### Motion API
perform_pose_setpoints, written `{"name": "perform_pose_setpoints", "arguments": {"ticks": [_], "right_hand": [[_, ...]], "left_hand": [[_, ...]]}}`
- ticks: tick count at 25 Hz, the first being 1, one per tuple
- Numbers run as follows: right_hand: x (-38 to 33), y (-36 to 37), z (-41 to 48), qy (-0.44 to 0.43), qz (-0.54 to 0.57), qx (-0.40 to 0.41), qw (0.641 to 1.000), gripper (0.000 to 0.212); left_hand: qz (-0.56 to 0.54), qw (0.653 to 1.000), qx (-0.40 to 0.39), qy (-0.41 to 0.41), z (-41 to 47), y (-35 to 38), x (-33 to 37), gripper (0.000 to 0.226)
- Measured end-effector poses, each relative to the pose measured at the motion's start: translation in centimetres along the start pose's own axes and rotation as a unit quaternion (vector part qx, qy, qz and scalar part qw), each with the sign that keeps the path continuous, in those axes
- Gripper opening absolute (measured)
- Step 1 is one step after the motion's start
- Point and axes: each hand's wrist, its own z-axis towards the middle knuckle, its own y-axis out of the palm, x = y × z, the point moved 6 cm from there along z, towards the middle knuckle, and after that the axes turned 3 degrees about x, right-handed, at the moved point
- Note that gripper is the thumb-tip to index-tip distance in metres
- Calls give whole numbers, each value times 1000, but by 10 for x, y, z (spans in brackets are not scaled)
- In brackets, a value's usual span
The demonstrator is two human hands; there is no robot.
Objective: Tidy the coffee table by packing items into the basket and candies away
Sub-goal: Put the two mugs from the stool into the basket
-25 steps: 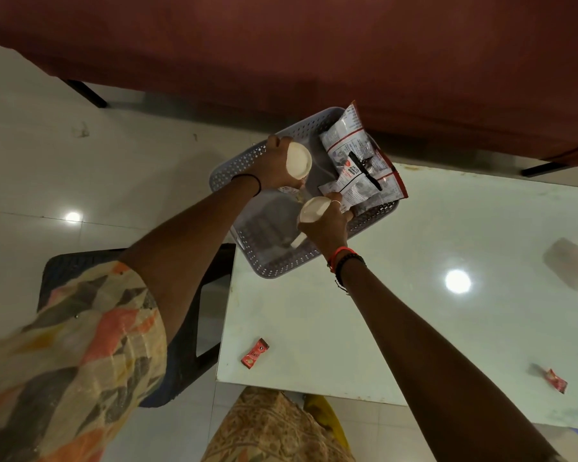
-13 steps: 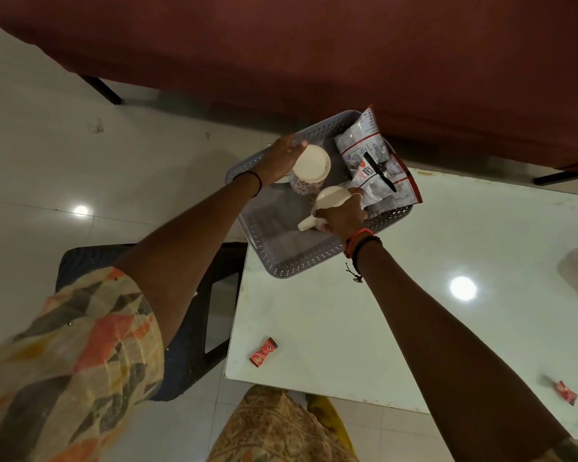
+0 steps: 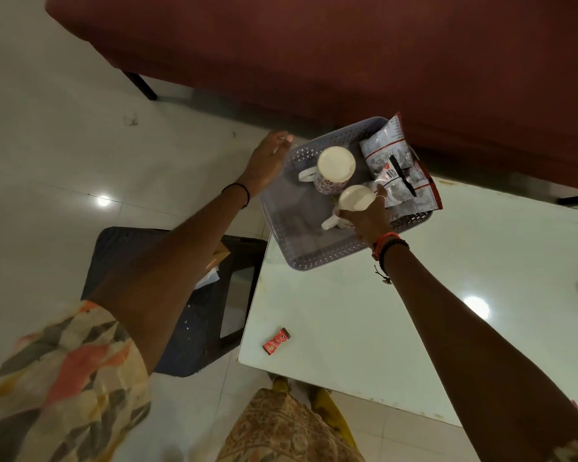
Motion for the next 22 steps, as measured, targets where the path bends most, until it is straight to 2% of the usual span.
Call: {"name": "perform_pose_setpoints", "arguments": {"ticks": [3, 5, 8, 10, 12, 16, 19, 22], "right_hand": [[-1, -7, -27, 8, -35, 72, 997, 96], [-2, -3, -55, -6, -45, 120, 992, 87], [-2, 25, -100, -61, -36, 109, 991, 62], [-5, 57, -125, -118, -53, 55, 990, 44], [-10, 93, -145, -171, -82, -23, 982, 36], [-27, 163, -174, -261, -186, -159, 934, 44], [-36, 198, -186, -324, -271, -182, 888, 55], [-41, 219, -189, -370, -337, -174, 848, 66]], "left_hand": [[-46, 992, 117, 3, -33, -49, -11, 35], [-61, 978, 199, 3, -66, -83, -25, 33], [-43, 967, 250, -16, -122, -120, -60, 35], [-8, 974, 223, -31, -155, -133, -86, 40], [29, 986, 158, -55, -180, -139, -115, 50], [66, 991, 16, -111, -209, -136, -165, 81], [162, 982, -24, -92, -216, -133, -184, 90], [159, 983, -30, -82, -217, -130, -194, 86]]}}
